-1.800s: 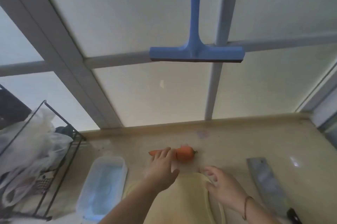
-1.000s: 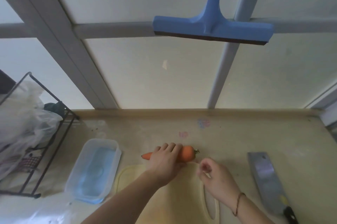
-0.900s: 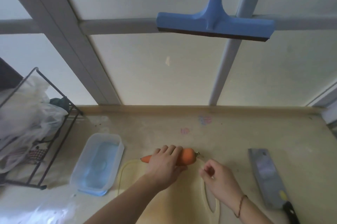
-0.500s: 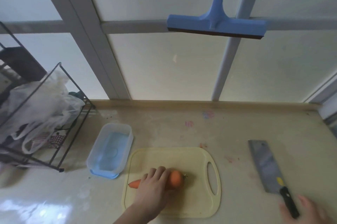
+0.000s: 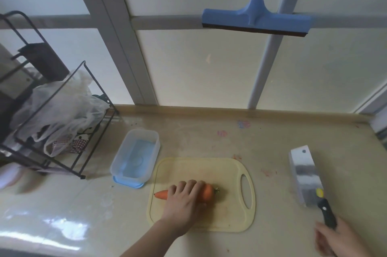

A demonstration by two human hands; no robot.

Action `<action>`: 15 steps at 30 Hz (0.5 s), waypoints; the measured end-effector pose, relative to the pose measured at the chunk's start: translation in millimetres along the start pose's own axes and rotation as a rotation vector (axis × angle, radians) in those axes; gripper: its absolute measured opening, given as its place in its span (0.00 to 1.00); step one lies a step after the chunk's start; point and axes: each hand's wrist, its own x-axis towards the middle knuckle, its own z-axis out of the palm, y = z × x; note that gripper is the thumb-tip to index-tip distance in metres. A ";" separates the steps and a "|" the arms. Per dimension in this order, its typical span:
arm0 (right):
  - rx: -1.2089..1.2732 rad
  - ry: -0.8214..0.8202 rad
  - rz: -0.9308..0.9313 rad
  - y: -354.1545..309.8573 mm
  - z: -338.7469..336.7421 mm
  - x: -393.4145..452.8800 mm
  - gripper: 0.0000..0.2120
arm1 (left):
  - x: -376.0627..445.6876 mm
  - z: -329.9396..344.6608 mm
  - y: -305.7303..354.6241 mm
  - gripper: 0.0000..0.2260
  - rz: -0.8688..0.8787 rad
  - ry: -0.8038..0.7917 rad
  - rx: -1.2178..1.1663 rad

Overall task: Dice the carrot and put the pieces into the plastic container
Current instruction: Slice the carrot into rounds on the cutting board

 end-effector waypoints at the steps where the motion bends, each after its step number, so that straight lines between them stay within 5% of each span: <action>1: 0.030 -0.046 -0.063 -6.2 12.7 -9.7 0.05 | -0.8 -1.3 2.3 0.31 0.000 0.007 0.001; 4: -0.031 0.046 -0.223 -36.5 55.5 -41.8 0.07 | 0.2 -1.0 6.4 0.35 0.006 0.035 -0.051; 9: -0.359 -0.095 -0.438 -49.9 125.1 -91.2 0.05 | 3.1 18.4 -2.5 0.21 0.110 0.170 -0.079; 12: -0.198 -0.083 -0.411 -52.1 151.1 -101.4 0.05 | 7.9 29.3 -9.7 0.20 0.166 0.268 -0.072; 15: 0.233 -0.055 -0.178 -48.1 163.0 -97.1 0.15 | 12.2 36.4 -13.1 0.22 0.192 0.325 -0.064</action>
